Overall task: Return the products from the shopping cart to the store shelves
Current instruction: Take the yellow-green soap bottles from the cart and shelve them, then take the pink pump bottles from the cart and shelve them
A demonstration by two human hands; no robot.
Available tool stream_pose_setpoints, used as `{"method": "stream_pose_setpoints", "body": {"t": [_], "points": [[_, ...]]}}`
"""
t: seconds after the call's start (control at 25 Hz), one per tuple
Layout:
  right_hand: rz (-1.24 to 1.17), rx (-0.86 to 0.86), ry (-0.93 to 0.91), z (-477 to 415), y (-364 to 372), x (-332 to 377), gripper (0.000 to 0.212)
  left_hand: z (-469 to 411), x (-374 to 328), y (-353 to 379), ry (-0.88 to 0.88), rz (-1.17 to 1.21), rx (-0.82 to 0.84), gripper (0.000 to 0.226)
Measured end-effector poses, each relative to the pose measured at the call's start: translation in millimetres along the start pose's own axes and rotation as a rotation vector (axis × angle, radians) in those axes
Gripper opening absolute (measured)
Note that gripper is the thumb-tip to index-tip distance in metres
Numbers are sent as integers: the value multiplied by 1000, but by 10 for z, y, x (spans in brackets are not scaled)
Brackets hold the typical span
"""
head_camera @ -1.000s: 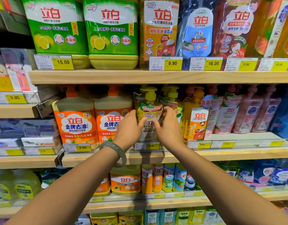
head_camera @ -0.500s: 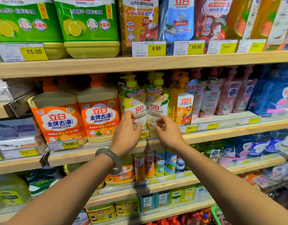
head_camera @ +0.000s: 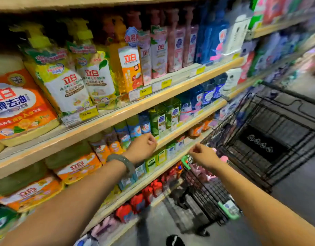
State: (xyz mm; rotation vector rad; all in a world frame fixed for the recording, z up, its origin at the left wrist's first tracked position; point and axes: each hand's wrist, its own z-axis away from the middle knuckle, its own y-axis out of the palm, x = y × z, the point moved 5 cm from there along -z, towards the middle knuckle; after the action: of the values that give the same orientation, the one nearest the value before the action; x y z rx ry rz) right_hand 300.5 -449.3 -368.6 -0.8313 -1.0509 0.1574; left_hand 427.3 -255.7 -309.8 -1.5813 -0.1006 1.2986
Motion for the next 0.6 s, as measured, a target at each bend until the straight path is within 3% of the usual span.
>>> {"method": "stream_pose_setpoints", "body": {"t": [0.12, 0.28, 0.44, 0.6], "points": [[68, 77, 174, 341, 8, -905, 20, -17, -33, 541, -7, -31, 94, 20], [23, 6, 387, 599, -374, -1565, 13, -33, -134, 982, -17, 2, 189, 23], [29, -7, 408, 613, -574, -1862, 12, -268, -241, 1226, -61, 12, 226, 23], [71, 113, 389, 394, -685, -2256, 10, -599, -444, 1813, -137, 5, 291, 24]]}}
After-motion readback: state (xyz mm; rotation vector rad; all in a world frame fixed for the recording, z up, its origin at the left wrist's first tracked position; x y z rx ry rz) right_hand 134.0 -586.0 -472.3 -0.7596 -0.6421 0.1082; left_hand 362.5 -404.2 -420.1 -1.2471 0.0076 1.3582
